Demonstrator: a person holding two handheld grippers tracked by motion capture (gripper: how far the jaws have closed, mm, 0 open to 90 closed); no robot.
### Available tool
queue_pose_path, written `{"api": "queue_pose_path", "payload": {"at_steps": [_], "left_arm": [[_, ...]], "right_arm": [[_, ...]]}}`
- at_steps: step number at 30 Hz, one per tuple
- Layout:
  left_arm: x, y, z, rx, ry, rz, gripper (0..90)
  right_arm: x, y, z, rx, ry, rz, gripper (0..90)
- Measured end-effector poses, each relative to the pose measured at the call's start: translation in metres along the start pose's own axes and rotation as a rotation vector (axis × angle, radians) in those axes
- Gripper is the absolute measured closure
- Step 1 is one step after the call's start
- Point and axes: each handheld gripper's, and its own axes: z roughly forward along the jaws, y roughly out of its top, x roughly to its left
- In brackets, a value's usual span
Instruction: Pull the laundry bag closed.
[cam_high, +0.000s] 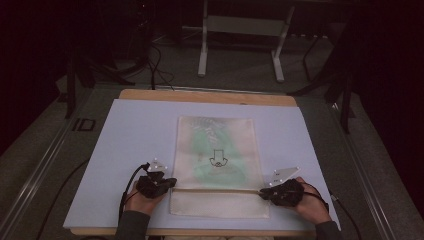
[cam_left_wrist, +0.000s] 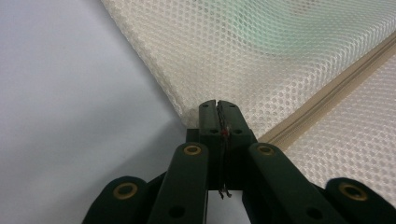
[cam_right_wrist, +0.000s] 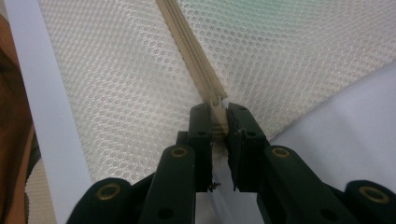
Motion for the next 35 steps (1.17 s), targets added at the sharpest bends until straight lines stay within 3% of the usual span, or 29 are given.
{"api": "queue_pose_path", "payload": {"at_steps": [7, 14, 16, 29, 35], "left_arm": [[-0.003, 0.0, 0.0, -0.002, 0.017, 0.025, 87.5], [-0.004, -0.001, -0.003, -0.013, 0.035, 0.046, 88.3], [-0.004, -0.001, -0.004, -0.02, 0.04, 0.048, 88.3], [0.003, -0.003, -0.012, -0.072, 0.09, 0.023, 88.3], [0.009, -0.004, -0.013, -0.07, 0.146, 0.011, 87.9]], "right_arm": [[-0.001, 0.002, -0.002, -0.028, -0.013, 0.019, 70.8], [-0.004, 0.002, -0.011, -0.103, -0.029, 0.057, 63.7], [-0.006, 0.001, -0.014, -0.119, -0.054, 0.075, 61.6], [-0.015, -0.005, -0.012, -0.124, -0.144, 0.159, 58.0], [-0.019, -0.008, -0.007, -0.126, -0.171, 0.192, 54.9]]}}
